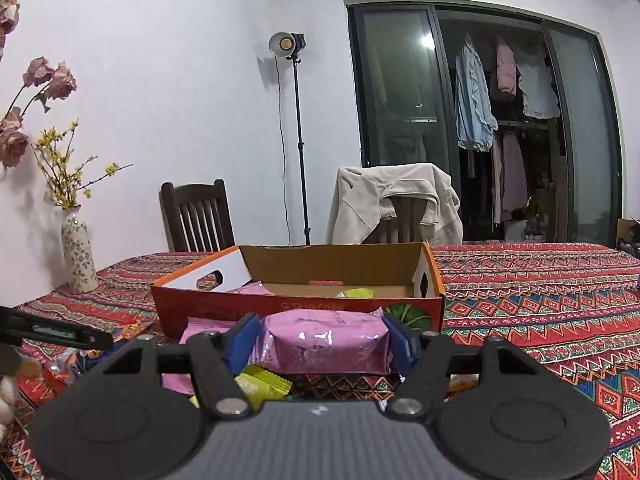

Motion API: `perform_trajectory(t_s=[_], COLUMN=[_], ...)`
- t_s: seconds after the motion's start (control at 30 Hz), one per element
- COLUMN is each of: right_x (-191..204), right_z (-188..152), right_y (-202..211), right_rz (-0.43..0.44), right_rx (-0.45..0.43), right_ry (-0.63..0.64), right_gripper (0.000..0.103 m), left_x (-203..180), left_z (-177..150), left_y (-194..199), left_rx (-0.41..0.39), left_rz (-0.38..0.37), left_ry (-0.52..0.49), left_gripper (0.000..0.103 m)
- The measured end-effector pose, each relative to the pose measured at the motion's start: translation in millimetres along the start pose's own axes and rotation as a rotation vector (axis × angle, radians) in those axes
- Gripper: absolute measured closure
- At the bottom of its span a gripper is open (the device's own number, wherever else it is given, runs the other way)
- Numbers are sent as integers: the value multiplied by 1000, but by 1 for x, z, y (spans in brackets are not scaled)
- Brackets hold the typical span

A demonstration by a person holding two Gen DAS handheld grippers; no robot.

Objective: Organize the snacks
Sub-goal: 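Grasp the pink wrapped cake with the right tool while the left tool grasps the orange-blue packet, then carry both packets into the cardboard box and open both tools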

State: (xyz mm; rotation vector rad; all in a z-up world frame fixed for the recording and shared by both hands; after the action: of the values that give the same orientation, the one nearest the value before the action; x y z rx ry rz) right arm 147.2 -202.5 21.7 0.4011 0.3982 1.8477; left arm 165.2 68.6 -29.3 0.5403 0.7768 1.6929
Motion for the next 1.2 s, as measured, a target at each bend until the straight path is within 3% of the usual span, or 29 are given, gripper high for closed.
perform_trajectory(t_s=[0.2,0.4,0.53,0.7,1.2], right_x=[0,0,-1,-1,5], right_z=[0,-1,-1,-1,2], right_y=[-1,-1,-3,-5,-6], right_rz=[4,6,4,2,-12], right_rx=[2,8,14,21,16], right_ry=[-2,-3,-4,-12,21], right_gripper=[37,37,37,37,37], left_x=[4,11,11,12,1], left_z=[-3,-4,-4,-4,3], left_y=[-17,-21,-17,-13,27], left_rx=[65,80,69,56,-60], left_rz=[-14,-24,-52,-58,-89], left_ry=[28,58,61,68,22], left_gripper=[1,18,39,48,50])
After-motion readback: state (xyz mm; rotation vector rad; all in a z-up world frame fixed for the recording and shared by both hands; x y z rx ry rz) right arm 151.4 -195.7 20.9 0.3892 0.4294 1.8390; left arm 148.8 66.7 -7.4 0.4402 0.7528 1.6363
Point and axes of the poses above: each gripper's, at about its wrist camera, not at the fingertips, and y roughly against the way its jaws point, x to its left, z to its top, the point moved 5 cm from there along -y, roughly the way its jaws point, and after that the axes turned 12 degrees about x, right-handed, at the moved point
